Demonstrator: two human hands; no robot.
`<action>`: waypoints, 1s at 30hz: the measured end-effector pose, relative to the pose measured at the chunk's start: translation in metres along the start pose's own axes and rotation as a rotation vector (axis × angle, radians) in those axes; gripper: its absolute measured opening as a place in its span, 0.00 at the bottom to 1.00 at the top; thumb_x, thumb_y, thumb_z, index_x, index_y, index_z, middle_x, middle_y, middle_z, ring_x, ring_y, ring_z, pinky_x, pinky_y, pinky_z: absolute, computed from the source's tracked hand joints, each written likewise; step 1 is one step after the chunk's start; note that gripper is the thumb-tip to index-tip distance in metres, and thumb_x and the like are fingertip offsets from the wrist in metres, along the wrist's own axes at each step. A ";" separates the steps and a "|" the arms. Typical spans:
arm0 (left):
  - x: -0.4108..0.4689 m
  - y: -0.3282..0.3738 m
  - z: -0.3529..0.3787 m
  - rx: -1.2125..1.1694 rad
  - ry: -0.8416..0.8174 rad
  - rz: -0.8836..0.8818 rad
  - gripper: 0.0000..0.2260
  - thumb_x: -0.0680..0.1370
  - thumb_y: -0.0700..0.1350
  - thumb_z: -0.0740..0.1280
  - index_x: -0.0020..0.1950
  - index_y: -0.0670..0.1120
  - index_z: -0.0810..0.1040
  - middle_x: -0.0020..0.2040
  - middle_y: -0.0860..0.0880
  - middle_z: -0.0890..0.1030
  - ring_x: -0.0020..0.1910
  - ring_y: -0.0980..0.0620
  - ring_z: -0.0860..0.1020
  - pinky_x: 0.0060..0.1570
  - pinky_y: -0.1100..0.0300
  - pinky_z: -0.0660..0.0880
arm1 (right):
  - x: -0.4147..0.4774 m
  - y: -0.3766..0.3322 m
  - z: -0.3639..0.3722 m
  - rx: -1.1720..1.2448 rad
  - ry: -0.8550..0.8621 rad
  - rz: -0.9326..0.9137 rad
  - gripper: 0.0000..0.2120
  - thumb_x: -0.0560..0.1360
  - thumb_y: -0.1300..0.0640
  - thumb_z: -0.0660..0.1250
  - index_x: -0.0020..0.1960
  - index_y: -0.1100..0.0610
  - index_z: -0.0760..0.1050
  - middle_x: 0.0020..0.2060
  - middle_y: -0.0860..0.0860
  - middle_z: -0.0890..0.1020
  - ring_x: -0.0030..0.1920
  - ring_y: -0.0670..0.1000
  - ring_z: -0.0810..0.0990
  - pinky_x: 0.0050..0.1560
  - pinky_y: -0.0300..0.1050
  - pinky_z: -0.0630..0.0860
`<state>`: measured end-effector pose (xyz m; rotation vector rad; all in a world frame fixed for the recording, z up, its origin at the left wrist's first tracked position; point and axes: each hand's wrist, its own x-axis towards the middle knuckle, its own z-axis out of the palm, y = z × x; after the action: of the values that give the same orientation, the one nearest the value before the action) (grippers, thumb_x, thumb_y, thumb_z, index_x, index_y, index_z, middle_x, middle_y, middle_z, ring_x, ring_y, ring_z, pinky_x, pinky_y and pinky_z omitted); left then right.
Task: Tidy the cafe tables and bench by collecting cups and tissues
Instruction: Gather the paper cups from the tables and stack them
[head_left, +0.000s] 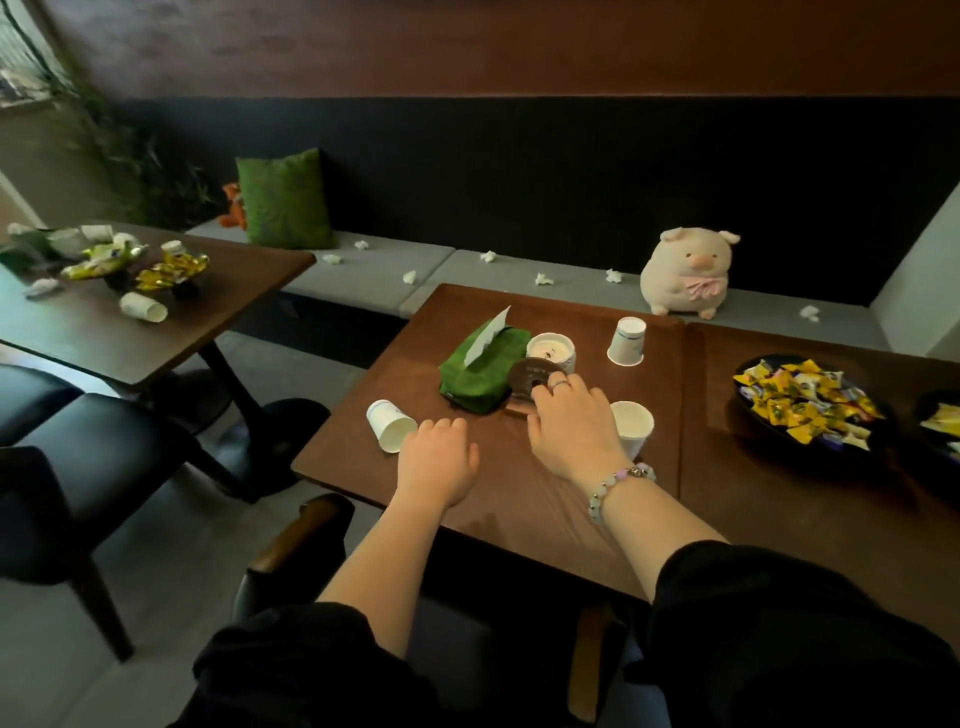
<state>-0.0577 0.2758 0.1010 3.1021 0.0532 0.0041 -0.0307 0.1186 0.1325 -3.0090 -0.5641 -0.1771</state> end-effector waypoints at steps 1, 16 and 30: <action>0.009 -0.013 0.000 0.013 -0.025 -0.007 0.14 0.79 0.51 0.57 0.61 0.44 0.71 0.59 0.46 0.76 0.60 0.45 0.73 0.54 0.53 0.70 | 0.010 -0.010 0.005 0.010 -0.016 -0.005 0.17 0.79 0.51 0.53 0.64 0.57 0.69 0.65 0.56 0.70 0.64 0.56 0.67 0.58 0.51 0.67; 0.122 -0.111 0.065 0.446 -0.373 0.188 0.31 0.78 0.44 0.63 0.77 0.44 0.52 0.73 0.45 0.58 0.76 0.36 0.50 0.72 0.48 0.55 | 0.103 -0.030 0.073 -0.013 -0.148 0.054 0.16 0.79 0.53 0.55 0.64 0.57 0.68 0.64 0.56 0.70 0.63 0.56 0.67 0.58 0.51 0.67; 0.146 -0.134 0.108 0.546 -0.311 0.146 0.24 0.77 0.41 0.64 0.71 0.43 0.59 0.69 0.43 0.62 0.67 0.36 0.66 0.56 0.52 0.74 | 0.136 -0.033 0.127 0.050 -0.296 -0.069 0.16 0.79 0.53 0.56 0.64 0.57 0.67 0.63 0.55 0.70 0.64 0.55 0.67 0.59 0.51 0.67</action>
<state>0.0836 0.4100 -0.0116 3.5878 -0.2184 -0.5819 0.0963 0.2094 0.0257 -2.9871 -0.6843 0.2798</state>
